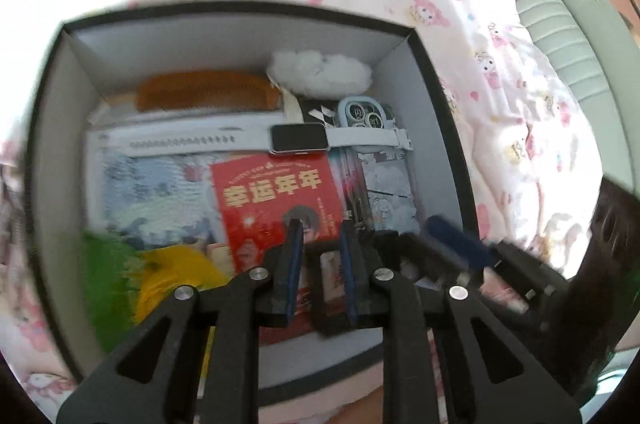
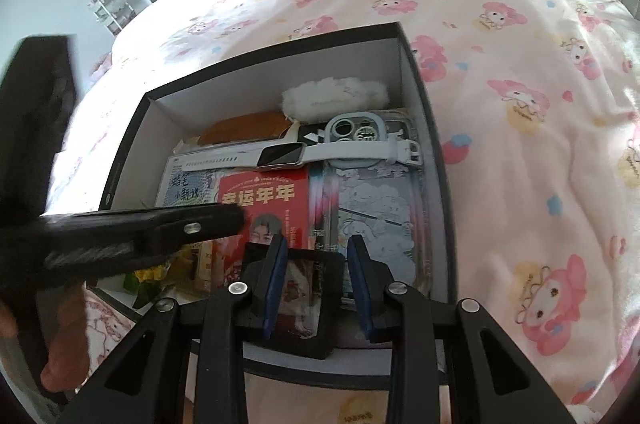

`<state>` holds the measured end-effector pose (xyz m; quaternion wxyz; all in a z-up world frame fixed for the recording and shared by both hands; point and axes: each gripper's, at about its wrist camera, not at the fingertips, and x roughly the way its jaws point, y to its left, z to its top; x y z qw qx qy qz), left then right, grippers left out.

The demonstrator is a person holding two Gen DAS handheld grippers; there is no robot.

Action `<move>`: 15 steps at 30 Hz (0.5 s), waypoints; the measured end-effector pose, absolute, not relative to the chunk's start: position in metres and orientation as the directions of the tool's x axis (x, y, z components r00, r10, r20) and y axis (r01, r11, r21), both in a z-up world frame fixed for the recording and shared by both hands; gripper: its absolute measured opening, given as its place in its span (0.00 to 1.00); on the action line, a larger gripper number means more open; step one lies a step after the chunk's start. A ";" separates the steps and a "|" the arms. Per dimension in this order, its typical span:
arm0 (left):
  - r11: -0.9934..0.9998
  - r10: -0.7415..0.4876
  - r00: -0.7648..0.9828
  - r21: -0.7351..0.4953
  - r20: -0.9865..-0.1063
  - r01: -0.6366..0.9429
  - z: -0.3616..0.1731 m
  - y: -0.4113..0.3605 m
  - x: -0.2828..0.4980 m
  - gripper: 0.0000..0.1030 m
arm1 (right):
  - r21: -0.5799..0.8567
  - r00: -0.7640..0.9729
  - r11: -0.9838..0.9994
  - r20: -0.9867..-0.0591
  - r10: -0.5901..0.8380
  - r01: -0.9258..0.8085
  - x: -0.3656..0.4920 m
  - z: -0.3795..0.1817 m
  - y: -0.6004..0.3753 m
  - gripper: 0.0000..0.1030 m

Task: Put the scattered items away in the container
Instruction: 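Lower the frame into the box and open the right gripper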

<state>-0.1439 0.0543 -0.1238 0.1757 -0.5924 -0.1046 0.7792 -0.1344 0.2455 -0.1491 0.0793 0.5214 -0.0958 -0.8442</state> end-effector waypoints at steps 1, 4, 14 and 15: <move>-0.922 0.385 -0.263 -0.353 -0.884 -0.161 -0.117 0.052 -0.143 0.20 | 0.195 -0.454 -0.980 -0.871 -0.189 0.034 -0.133 -0.142 0.243 0.27; -0.923 0.382 -0.323 -0.337 -0.866 -0.188 -0.096 0.050 -0.132 0.28 | 0.228 -0.513 -0.972 -0.830 -0.221 0.050 -0.123 -0.118 0.244 0.34; -0.899 0.435 -0.403 -0.364 -0.805 -0.245 -0.050 0.057 -0.108 0.33 | 0.232 -0.611 -0.971 -0.760 -0.221 0.062 -0.075 -0.067 0.224 0.39; -0.898 0.438 -0.410 -0.367 -0.800 -0.244 -0.048 0.054 -0.103 0.33 | 0.232 -0.613 -0.971 -0.758 -0.222 0.065 -0.072 -0.065 0.221 0.39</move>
